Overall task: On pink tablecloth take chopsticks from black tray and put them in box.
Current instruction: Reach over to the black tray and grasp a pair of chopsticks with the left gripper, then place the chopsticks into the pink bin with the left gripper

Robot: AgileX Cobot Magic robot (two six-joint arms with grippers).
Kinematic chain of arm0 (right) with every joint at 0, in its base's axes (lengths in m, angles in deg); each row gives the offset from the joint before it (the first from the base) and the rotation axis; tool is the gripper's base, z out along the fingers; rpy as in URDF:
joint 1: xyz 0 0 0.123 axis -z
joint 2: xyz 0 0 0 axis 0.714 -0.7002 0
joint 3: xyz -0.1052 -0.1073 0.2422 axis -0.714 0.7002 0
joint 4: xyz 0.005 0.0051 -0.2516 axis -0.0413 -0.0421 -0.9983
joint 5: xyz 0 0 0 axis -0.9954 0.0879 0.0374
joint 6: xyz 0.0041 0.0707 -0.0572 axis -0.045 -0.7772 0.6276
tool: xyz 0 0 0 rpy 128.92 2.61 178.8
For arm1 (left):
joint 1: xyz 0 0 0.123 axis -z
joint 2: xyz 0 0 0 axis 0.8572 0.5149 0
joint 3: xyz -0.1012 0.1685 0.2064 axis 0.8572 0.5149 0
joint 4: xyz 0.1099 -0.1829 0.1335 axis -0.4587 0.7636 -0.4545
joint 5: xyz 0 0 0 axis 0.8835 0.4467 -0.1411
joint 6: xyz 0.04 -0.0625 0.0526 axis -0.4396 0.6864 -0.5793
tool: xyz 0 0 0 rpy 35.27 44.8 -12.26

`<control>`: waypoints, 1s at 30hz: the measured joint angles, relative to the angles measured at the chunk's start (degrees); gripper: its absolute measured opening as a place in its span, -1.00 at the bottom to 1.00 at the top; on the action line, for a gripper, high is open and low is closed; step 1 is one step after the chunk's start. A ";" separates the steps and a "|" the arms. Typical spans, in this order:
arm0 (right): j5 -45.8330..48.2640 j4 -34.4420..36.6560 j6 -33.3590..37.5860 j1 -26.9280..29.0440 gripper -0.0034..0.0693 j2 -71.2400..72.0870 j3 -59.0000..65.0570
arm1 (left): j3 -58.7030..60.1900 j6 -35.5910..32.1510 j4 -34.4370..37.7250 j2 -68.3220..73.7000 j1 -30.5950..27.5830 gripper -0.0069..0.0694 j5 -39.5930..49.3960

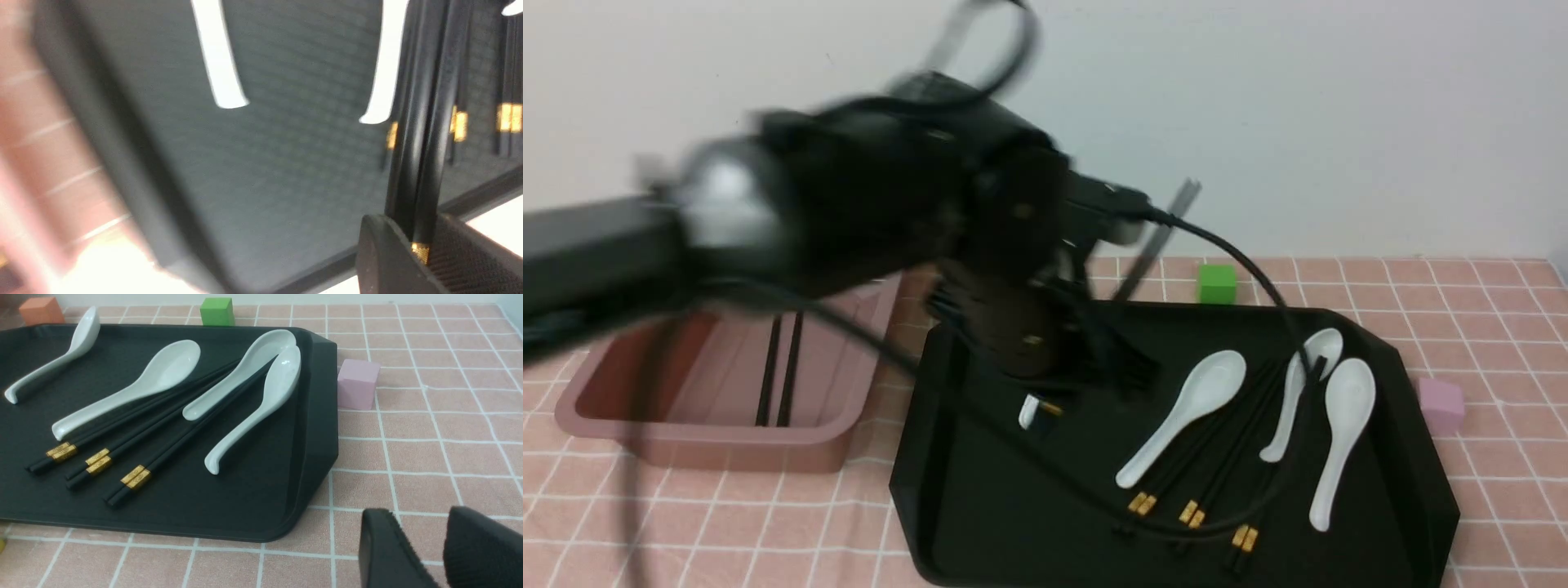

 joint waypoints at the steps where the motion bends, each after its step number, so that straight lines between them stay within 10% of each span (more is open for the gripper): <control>1: 0.00 0.00 0.00 0.00 -0.25 0.00 0.00 | 2.06 0.30 -0.56 -2.13 -1.36 -0.48 -0.42; 13: 0.00 0.00 0.00 0.00 -0.25 0.00 0.00 | 11.64 -4.39 -2.85 -5.02 -27.27 -0.48 -5.40; 30: 0.00 0.00 0.00 0.00 -0.25 0.00 0.00 | 11.64 -16.59 -14.87 0.80 -29.20 -0.48 -7.67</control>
